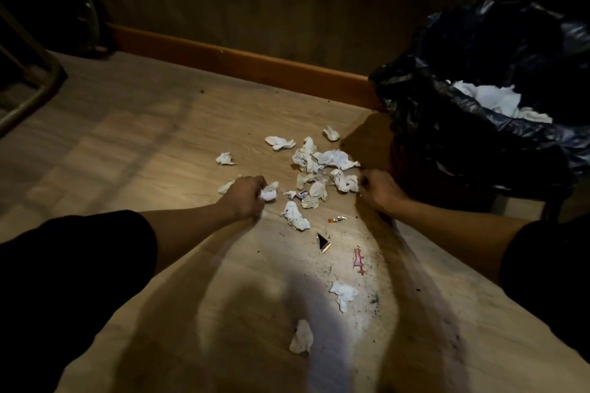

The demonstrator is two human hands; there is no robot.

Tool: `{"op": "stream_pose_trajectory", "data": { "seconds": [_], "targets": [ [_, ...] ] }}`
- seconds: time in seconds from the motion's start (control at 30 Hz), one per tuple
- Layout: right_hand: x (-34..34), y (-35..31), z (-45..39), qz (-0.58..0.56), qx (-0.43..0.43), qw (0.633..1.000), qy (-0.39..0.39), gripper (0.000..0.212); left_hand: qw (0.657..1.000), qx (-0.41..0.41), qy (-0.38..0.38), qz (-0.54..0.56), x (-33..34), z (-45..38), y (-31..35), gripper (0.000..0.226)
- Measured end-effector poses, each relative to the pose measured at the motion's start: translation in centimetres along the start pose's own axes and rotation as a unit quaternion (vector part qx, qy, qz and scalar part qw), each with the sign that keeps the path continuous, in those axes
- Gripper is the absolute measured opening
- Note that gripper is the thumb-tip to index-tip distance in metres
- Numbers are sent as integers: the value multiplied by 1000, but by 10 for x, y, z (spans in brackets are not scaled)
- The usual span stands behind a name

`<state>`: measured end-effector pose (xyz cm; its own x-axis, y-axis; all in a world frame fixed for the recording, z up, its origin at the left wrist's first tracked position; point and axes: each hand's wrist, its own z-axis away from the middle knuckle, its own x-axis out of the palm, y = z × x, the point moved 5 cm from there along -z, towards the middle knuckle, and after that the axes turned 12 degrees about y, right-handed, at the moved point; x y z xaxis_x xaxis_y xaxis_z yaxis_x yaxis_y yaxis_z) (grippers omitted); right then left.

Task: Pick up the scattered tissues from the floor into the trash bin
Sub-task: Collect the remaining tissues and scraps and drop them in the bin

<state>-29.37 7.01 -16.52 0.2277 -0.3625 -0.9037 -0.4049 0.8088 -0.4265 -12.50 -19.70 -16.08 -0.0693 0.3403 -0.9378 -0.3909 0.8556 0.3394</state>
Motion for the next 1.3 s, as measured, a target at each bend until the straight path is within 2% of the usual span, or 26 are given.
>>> {"op": "stream_pose_trajectory", "data": {
  "seconds": [0.1,0.17,0.27,0.37,0.43,0.5,0.6,0.7,0.8,0.87,0.93,1.0,1.1,1.2,1.3],
  "targets": [
    [-6,-4,-7,-40,-22,998,44,12,997,0,58,53,-10,-7,13,27],
    [-5,-9,-12,-47,-46,996,56,34,995,43,80,50,-13,-9,30,33],
    [6,-25,-11,-14,-73,997,-15,59,989,134,20,57,-1,1,57,55],
    [20,-34,-12,52,-88,993,-63,60,971,233,-52,9,17,13,70,76],
    [25,-36,-15,76,-112,989,-66,49,956,280,-75,-34,24,18,69,74],
    [23,-36,-16,49,-118,991,-48,33,951,294,-81,-47,25,20,65,61],
    [14,-34,-16,6,-113,994,-5,23,953,293,-67,-42,21,20,61,39],
    [7,-27,-21,20,-88,996,15,36,961,270,-60,-26,15,18,59,42],
    [8,-27,-32,28,-76,997,7,48,965,256,-62,-20,16,13,66,72],
    [10,-32,-39,7,-54,998,-13,69,961,259,-93,-37,22,9,74,84],
    [18,-37,-46,18,-49,997,-50,89,955,260,-125,-76,30,8,81,81],
    [27,-39,-49,51,-54,994,-74,78,959,243,-117,-81,32,6,85,71],
    [32,-38,-45,59,-79,994,-54,41,967,228,-87,-79,30,3,83,59],
    [27,-36,-36,47,-93,994,-41,32,967,233,-83,-65,28,4,74,54],
    [16,-34,-33,37,-83,995,-28,25,983,175,-63,-5,19,-1,63,41]
  ]
}}
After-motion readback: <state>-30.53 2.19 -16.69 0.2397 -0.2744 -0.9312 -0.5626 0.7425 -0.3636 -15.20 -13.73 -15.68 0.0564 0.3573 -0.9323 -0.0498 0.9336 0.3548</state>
